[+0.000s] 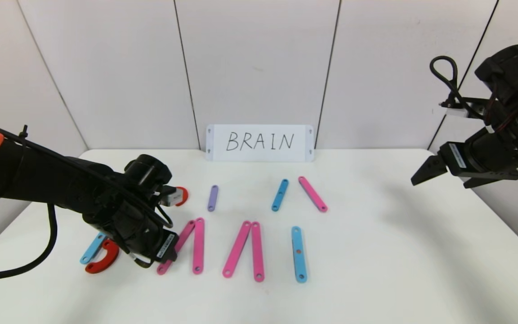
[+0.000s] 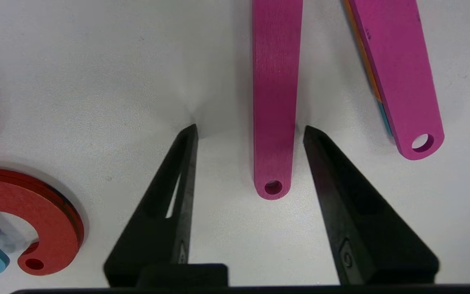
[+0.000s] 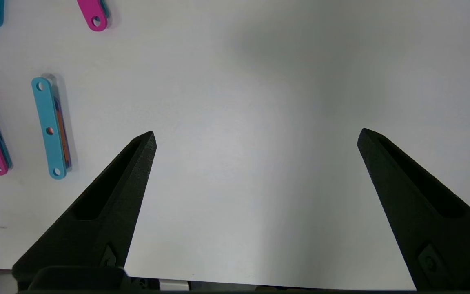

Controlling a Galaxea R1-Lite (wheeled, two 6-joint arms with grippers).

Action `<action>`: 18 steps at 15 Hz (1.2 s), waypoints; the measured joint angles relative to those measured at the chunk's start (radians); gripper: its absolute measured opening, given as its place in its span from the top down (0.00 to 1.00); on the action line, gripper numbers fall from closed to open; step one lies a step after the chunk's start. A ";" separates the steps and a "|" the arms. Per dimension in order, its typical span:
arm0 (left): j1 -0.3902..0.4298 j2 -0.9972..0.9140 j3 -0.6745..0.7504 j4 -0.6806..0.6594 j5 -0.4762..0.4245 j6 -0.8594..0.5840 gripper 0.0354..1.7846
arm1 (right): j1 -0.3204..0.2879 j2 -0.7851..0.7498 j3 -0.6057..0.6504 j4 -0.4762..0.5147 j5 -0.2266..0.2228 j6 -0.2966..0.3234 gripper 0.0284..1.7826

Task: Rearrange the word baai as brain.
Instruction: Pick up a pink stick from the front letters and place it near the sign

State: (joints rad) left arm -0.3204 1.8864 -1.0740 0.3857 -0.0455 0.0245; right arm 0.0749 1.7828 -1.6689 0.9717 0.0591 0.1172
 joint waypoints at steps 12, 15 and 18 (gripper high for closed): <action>-0.001 -0.002 0.000 -0.117 0.015 -0.016 0.86 | 0.000 -0.001 0.000 -0.001 -0.002 0.000 0.03; 0.004 -0.010 0.020 -0.272 0.036 -0.033 0.86 | 0.004 0.003 0.001 -0.001 -0.002 -0.003 0.03; 0.011 -0.004 0.022 -0.421 0.046 -0.077 0.86 | 0.008 0.007 0.003 -0.001 -0.003 -0.003 0.03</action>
State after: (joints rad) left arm -0.3094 1.8819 -1.0521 -0.0351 0.0000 -0.0523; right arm 0.0832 1.7896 -1.6660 0.9702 0.0562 0.1145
